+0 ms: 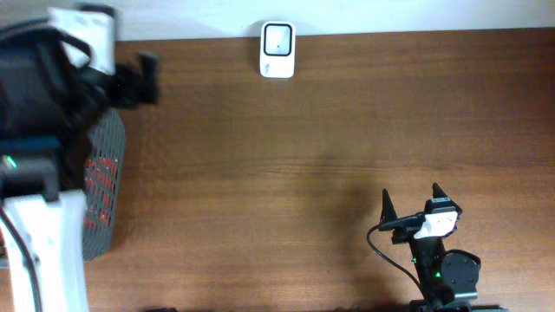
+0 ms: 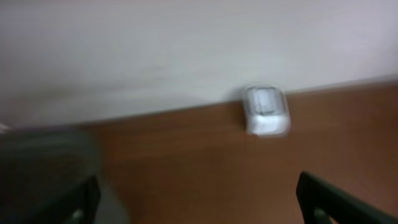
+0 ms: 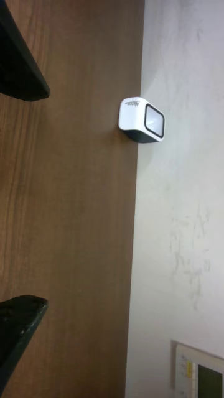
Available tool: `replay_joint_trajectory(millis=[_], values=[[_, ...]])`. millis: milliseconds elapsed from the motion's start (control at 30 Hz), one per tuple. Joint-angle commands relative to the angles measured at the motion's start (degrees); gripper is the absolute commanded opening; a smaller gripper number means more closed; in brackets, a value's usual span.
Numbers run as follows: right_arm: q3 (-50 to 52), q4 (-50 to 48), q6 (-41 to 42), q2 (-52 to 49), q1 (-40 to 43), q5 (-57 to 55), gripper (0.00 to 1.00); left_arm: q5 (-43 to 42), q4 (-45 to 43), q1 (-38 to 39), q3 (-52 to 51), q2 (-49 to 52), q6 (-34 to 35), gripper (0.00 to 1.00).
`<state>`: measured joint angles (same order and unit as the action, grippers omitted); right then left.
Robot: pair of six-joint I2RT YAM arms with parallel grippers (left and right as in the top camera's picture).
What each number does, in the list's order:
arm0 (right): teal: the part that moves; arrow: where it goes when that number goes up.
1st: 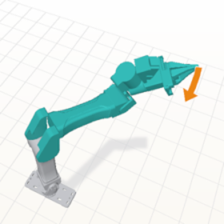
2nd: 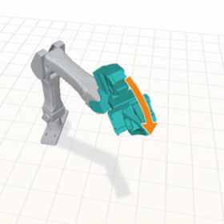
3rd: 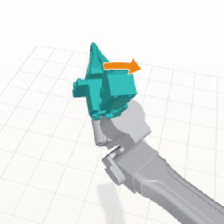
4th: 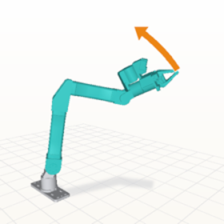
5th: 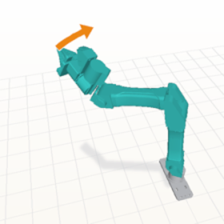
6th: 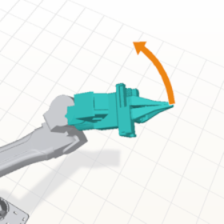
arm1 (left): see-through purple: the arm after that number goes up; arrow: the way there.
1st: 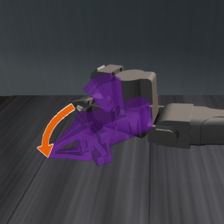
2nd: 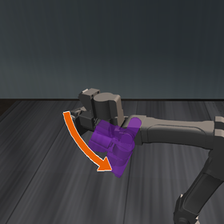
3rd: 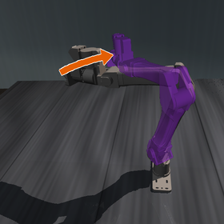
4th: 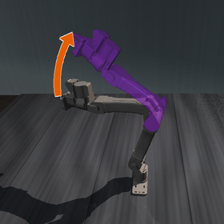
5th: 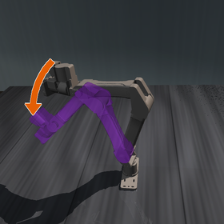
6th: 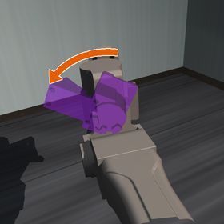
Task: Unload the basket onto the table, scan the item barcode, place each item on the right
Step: 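Pick the orange box from the basket with the left gripper, place on table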
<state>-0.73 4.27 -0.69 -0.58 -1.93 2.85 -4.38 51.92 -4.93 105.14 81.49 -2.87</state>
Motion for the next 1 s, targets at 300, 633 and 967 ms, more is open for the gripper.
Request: replay_joint_trajectory(millis=[300, 633, 967], values=[[0.4, 0.1, -0.4, 0.4, -0.3, 0.3, 0.98, 19.8, 4.8, -26.2, -4.0, 13.5, 8.2, 0.98], [0.4, 0.1, -0.4, 0.4, -0.3, 0.3, 0.98, 14.8, -1.7, -26.3, -23.6, 19.5, 7.8, 0.79], [0.4, 0.1, -0.4, 0.4, -0.3, 0.3, 0.98, 14.7, -8.8, -26.4, -30.9, 19.8, 7.5, 0.56]])
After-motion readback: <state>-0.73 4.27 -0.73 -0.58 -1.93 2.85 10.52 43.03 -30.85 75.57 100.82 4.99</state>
